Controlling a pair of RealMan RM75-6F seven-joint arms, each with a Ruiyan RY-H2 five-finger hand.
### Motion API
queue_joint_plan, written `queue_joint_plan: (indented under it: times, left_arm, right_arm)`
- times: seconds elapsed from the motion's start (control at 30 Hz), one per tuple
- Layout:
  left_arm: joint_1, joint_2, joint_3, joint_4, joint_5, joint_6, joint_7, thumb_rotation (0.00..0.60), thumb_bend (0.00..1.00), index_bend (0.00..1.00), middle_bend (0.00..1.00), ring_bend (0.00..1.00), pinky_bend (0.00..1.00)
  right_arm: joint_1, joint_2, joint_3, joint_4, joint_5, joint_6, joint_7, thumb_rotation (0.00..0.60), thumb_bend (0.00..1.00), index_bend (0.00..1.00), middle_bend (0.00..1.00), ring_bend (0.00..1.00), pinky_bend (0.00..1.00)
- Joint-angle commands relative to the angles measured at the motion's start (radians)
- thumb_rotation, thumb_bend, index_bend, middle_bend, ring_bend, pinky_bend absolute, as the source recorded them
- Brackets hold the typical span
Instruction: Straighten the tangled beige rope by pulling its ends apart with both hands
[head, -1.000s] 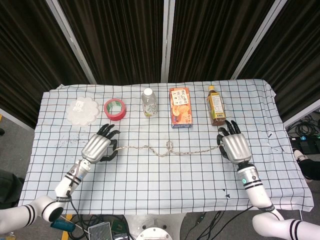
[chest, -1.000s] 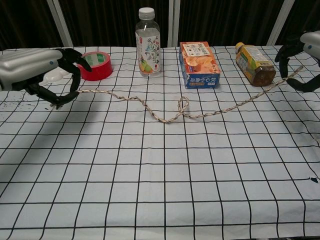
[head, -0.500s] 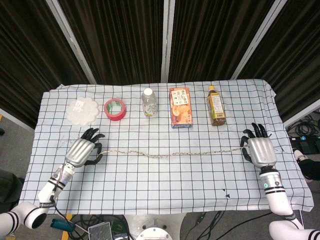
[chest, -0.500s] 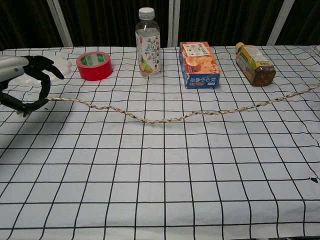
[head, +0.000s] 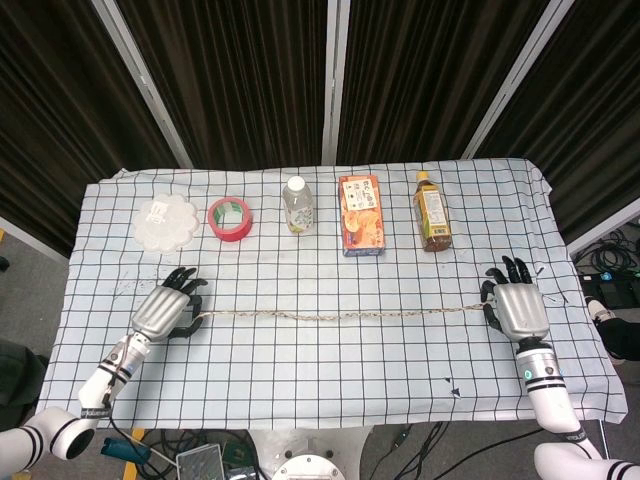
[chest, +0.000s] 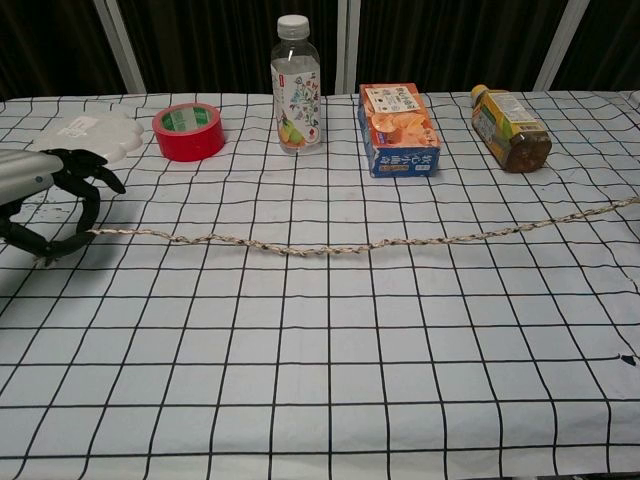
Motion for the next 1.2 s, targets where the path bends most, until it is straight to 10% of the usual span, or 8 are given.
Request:
queue_joint_plan:
  times: [0.03,0.83,1.2]
  left_arm:
    - [0.004,-0.009,0.006,0.015,0.003,-0.008,-0.001,0.522,0.41,0.61,0.17,0.0,0.0]
    - [0.02,-0.051,0.007,0.092,0.017,-0.014,-0.005,0.52,0.41,0.61,0.17,0.0,0.0]
    - [0.026,-0.046,0.011,0.081,0.032,-0.003,-0.013,0.435,0.28,0.26,0.11,0.0,0.0]
  right_arm:
    - [0.004,-0.019,0.002,0.021,0.004,-0.012,-0.006,0.6,0.51,0.69,0.24,0.0,0.0]
    - [0.005,-0.135,-0.006,0.174,-0.012,-0.041,-0.029,0.6,0.51,0.63,0.21,0.0,0.0]
    - [-0.017,-0.121,-0.012,0.138,0.003,-0.04,-0.061,0.6,0.29,0.11,0.08,0.0,0.0]
